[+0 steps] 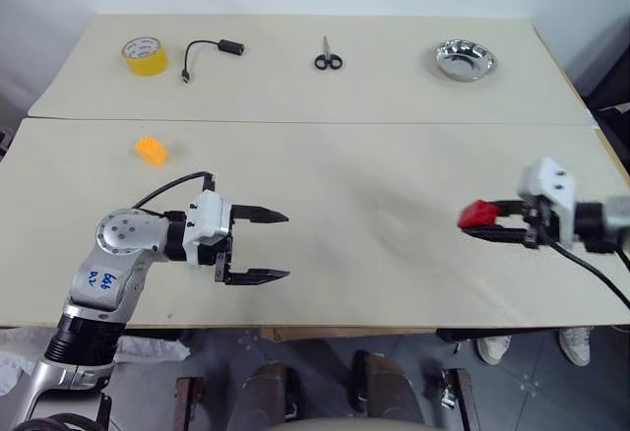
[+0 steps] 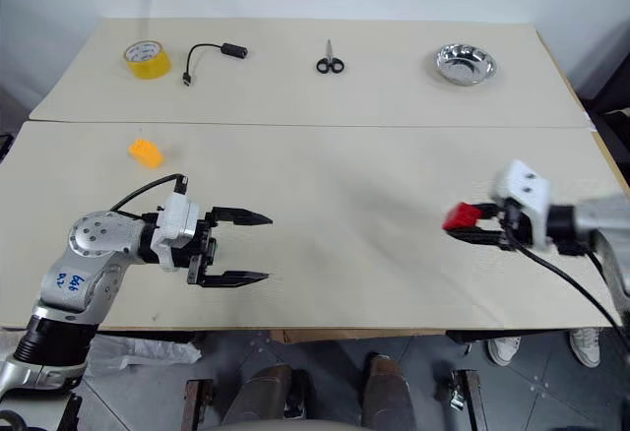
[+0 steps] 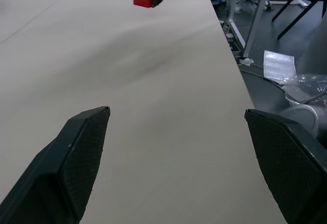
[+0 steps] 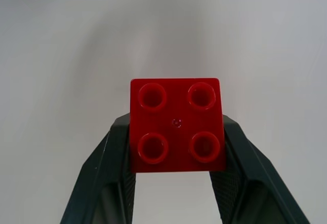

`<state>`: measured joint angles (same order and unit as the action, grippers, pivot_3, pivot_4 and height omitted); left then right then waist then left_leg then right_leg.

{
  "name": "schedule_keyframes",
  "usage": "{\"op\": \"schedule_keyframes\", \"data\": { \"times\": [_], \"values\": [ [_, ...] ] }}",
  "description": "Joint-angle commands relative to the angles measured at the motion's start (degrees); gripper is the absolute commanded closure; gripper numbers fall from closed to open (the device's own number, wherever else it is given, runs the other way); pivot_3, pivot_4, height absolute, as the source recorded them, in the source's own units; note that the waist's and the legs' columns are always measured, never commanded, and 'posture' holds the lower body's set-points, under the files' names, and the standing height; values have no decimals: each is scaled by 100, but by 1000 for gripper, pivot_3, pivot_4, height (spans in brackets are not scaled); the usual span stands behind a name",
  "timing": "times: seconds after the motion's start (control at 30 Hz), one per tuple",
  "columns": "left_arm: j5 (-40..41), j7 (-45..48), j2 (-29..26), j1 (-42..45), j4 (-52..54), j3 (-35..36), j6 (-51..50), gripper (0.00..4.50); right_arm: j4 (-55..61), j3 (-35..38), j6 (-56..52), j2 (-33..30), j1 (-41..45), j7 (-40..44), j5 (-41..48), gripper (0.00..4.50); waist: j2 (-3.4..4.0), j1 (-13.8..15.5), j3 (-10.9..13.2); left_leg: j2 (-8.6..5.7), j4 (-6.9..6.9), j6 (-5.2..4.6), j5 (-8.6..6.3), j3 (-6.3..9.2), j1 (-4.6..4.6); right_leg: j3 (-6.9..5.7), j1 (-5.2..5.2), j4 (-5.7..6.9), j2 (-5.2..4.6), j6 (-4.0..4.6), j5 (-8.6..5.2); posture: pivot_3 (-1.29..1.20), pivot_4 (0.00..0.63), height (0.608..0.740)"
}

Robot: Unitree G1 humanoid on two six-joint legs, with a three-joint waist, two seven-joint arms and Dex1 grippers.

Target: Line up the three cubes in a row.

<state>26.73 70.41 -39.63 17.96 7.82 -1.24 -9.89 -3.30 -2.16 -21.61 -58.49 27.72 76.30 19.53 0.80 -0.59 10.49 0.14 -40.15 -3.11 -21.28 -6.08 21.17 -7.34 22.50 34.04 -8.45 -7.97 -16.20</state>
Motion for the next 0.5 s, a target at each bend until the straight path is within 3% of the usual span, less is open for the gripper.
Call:
{"op": "schedule_keyframes", "data": {
  "times": [0.03,0.23,0.5],
  "values": [
    [30,-96,-6,-123,190,104,30,0,-218,-1050,-89,467,994,559,-554,2979,0,-3,0,0,-1,0,0,1,3,-2,1,0,0,0,0,0,150,740],
    [72,-361,-82,-532,622,297,-102,0,-871,-2166,101,1337,2105,882,-1366,2979,-1,73,1,-15,-2,-1,0,30,24,-26,3,-2,-12,0,0,0,150,740],
    [125,-600,-259,-971,1022,594,-271,0,-854,-2351,131,1458,2102,809,-1836,2979,-2,36,2,-20,-2,-1,-1,49,33,-41,1,-5,-15,0,0,0,150,740]
  ]
}}
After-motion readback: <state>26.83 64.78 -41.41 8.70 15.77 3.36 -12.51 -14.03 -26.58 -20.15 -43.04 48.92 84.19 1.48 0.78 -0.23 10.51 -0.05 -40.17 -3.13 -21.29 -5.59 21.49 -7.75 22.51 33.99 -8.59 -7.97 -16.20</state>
